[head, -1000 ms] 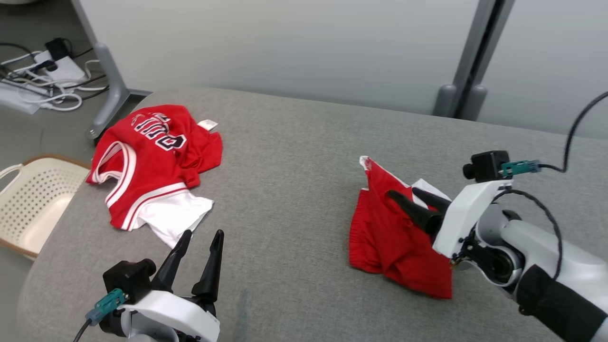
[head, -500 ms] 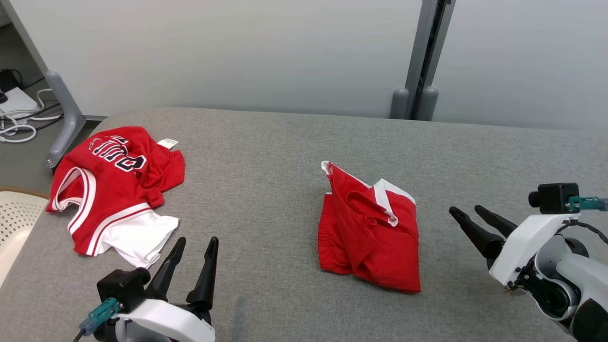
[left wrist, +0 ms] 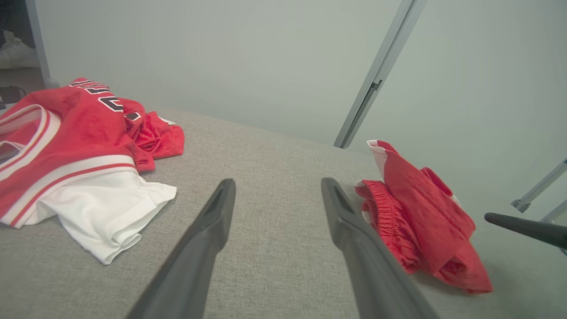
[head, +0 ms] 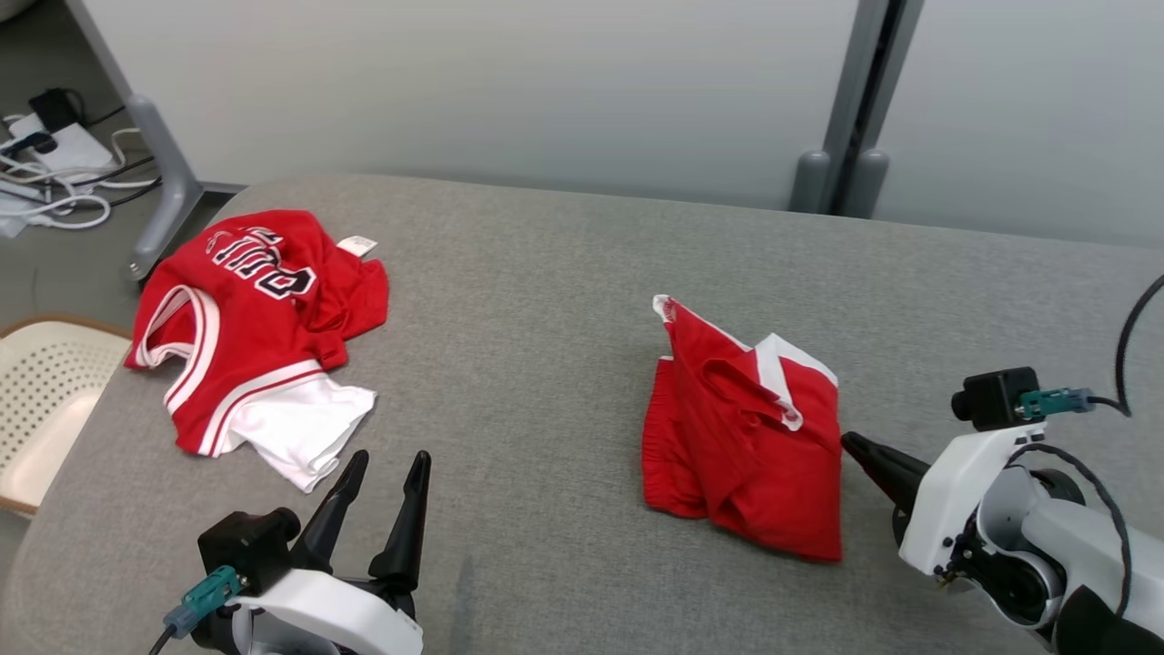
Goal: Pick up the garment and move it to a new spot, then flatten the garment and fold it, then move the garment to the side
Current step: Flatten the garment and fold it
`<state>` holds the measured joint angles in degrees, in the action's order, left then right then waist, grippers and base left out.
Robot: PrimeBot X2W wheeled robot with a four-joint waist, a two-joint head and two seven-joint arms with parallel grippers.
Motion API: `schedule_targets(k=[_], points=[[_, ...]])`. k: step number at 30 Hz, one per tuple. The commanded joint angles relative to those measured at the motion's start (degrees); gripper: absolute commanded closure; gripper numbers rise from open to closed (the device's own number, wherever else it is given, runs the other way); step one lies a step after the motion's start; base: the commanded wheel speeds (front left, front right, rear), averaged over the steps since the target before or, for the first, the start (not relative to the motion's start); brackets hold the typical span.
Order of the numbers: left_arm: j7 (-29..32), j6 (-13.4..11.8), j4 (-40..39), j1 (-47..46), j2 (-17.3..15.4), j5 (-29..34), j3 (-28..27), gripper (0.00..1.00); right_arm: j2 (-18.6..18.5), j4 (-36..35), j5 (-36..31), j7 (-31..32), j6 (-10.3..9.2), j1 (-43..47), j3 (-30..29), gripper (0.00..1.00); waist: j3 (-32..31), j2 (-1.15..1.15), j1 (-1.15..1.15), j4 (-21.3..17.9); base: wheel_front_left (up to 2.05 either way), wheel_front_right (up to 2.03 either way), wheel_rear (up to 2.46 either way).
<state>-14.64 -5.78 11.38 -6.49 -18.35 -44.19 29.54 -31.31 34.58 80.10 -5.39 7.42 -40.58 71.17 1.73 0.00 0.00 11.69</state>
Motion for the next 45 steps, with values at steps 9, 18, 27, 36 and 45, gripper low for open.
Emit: schedule_targets(k=[9, 18, 27, 36, 45], points=[[-0.2, 0.6, 0.8, -2.0, 0.4, 0.5, 0.1, 0.00, 3.5, 4.8, 0.4, 3.4, 0.13, -0.5, 0.7, 1.00, 2.6, 0.00, 0.00, 3.9, 0.00, 0.00, 0.00], [-0.4, 1.3, 2.1, -3.3, 1.5, 0.7, 0.3, 0.00, 4.9, 7.2, 0.9, 2.4, 0.14, -3.2, 0.3, 1.00, 4.7, 0.00, 0.00, 7.2, 0.00, 0.00, 0.00], [-0.5, 2.1, 3.3, -3.6, 2.6, 1.1, 0.2, 0.00, 5.8, 8.2, -0.2, 2.7, 0.14, -6.9, 0.6, 1.00, 6.0, 0.00, 0.00, 10.8, 0.00, 0.00, 0.00], [-0.6, 2.8, 4.6, -3.7, 4.4, 1.9, -0.3, 0.00, 9.9, 8.2, -2.9, 4.9, 0.14, -10.7, 1.4, 1.00, 6.9, 0.00, 0.00, 13.1, 0.00, 0.00, 0.00], [-0.6, 3.8, 6.0, -3.9, 4.8, 2.6, -1.4, 0.00, 14.0, 6.4, -4.9, 4.7, 0.14, -11.3, 1.9, 1.00, 5.9, 0.00, 0.00, 12.3, 0.00, 0.00, 0.00]])
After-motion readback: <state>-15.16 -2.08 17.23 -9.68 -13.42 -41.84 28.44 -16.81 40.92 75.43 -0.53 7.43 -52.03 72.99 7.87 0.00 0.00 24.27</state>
